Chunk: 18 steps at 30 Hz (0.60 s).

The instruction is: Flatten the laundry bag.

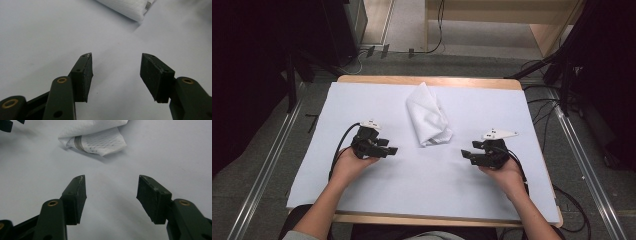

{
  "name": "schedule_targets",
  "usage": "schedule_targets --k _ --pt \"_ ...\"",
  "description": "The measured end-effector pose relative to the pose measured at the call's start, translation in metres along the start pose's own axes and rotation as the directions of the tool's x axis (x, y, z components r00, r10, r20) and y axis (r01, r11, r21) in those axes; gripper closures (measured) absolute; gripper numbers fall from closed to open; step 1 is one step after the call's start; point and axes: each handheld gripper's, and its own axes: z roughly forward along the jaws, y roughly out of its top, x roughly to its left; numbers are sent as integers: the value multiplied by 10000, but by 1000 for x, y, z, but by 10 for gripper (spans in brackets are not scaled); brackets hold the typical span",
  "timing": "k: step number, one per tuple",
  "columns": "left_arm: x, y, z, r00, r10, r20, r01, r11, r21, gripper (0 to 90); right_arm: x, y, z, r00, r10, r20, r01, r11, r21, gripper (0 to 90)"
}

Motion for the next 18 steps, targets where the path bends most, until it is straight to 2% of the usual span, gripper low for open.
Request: schedule_targets --k 4,5,8,12,18 --pt "0 2 1 9999 -54 161 54 10000 36 432 0 -2 -1 10000 -39 42 38 9999 97 440" --pt "-1 3 2 9998 -38 201 37 10000 26 428 -1 -4 -3 9999 132 -3 -132 9998 160 458" --pt "-1 4 3 9997 -48 255 46 10000 71 426 -2 -5 -4 9997 245 -11 -245 9994 230 488" --pt "0 6 6 9994 -205 278 200 9996 178 426 -5 -8 -6 9983 580 20 -580 9975 415 479" --pt "1 6 5 9993 -225 296 223 9997 86 426 -5 -9 -7 9984 547 130 -551 9976 412 475"
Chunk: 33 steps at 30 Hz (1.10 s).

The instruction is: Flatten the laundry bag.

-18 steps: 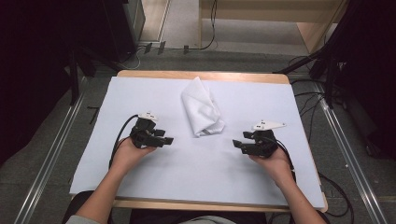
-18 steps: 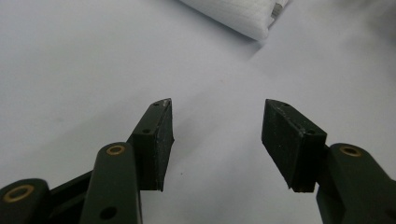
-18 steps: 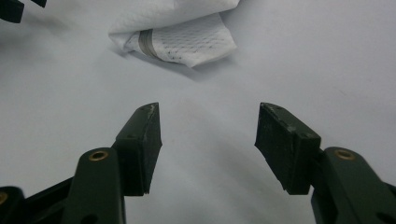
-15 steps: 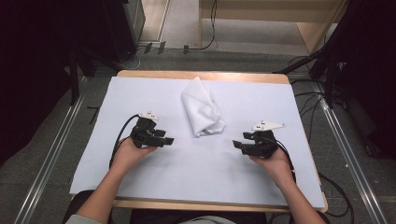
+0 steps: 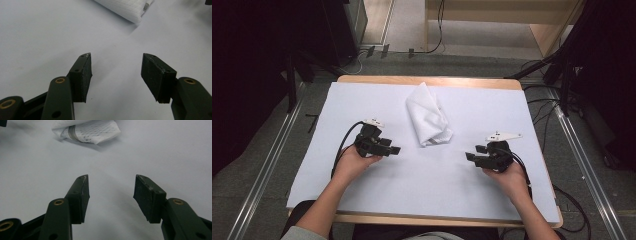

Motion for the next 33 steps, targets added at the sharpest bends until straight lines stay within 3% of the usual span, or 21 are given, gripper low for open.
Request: schedule_targets --k 13,33 --pt "1 0 0 10000 58 -34 -57 10000 64 426 -2 -1 -2 9983 576 35 -576 9983 133 475" --pt "3 -1 1 10000 63 -64 -62 9998 181 421 0 0 -3 9994 315 150 -317 9994 99 472"
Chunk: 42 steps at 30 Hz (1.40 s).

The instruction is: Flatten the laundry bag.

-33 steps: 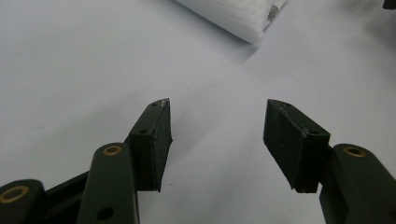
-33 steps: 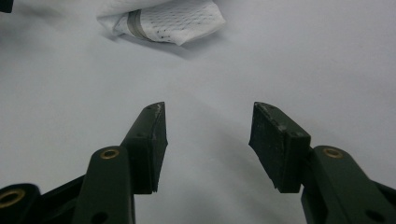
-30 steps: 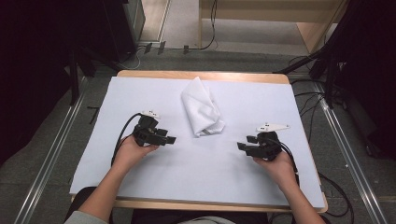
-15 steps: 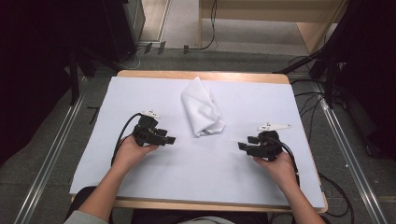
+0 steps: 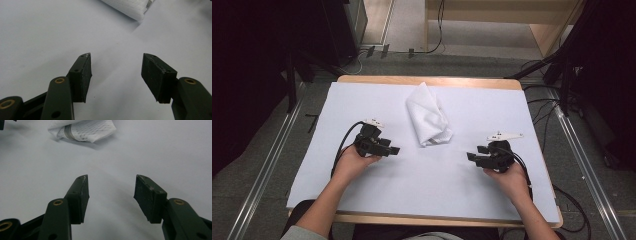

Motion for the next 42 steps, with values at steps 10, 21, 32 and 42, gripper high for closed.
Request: schedule_targets --k 10,21,32,42 --pt "0 0 0 10000 -53 14 53 10000 9 415 4 1 -1 10000 14 -86 -14 10000 -41 476" --pt "1 -1 -6 9999 -147 49 148 9997 -178 415 17 23 5 9988 87 -480 -95 9998 -154 490" --pt "4 -2 -10 9997 -253 -4 253 9994 -241 416 25 53 28 9988 141 -464 -142 9999 -24 535" --pt "4 -3 -10 9996 -268 -40 267 9994 -239 416 25 72 42 9981 373 -498 -376 9993 -45 537"
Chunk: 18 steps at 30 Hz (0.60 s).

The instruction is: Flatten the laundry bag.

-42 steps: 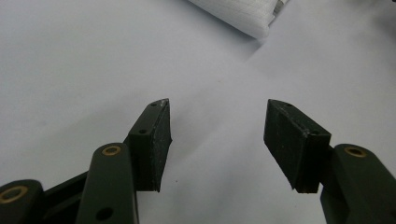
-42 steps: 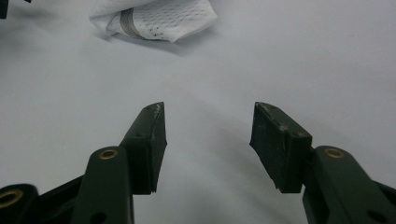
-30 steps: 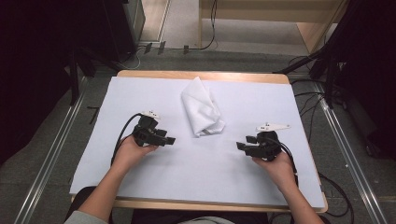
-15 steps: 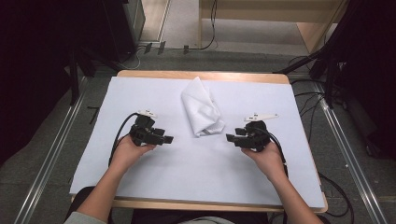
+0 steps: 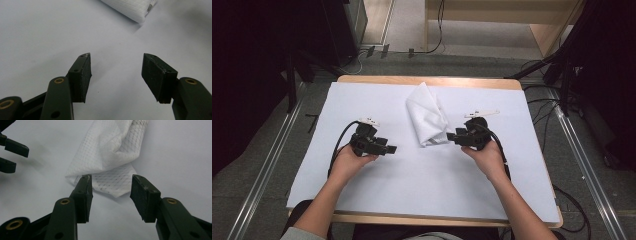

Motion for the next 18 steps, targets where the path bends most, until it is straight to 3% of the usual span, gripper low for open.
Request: schedule_targets --k 15,18 --pt "3 -6 -6 9998 -166 -139 166 9999 -48 418 4 24 32 9997 121 235 -124 9999 95 513" --pt "4 -9 -8 9995 -247 -211 245 9996 -106 418 -1 25 40 9992 275 304 -278 9996 77 569"
